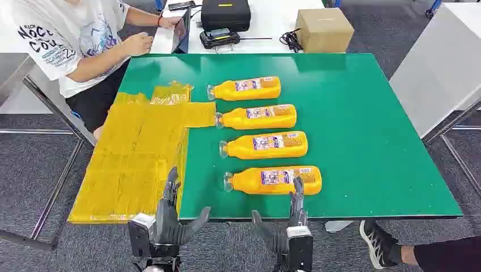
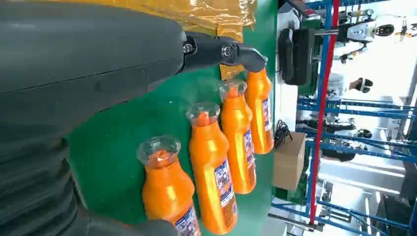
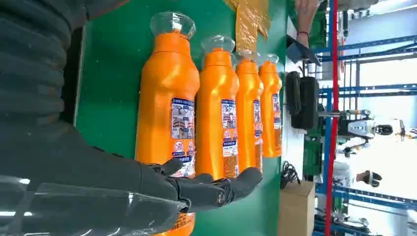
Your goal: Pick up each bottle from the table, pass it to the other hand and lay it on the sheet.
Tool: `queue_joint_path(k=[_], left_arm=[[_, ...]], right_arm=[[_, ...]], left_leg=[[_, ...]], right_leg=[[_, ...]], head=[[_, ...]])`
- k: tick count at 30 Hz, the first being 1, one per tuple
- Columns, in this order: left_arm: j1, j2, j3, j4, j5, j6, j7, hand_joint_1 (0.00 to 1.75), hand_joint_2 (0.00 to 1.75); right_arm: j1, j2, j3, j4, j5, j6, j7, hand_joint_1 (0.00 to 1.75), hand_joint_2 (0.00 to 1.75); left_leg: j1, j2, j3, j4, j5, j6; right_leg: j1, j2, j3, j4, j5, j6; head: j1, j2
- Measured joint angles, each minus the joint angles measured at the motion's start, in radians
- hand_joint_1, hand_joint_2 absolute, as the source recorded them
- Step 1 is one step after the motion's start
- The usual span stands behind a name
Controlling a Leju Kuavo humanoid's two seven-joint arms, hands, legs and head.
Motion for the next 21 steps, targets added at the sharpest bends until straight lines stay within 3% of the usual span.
queue_joint_path(k=[21], left_arm=[[-0.001,0.000,0.000,0.002,-0.005,-0.009,0.000,0.00,1.75]], right_arm=[[0.000,0.000,0.001,0.000,0.030,-0.015,-0.002,0.00,1.75]], left_leg=[[0.000,0.000,0.000,0.000,0.000,0.000]], right_leg=[[0.000,0.000,0.000,0.000,0.000,0.000]], head=[[0.000,0.000]])
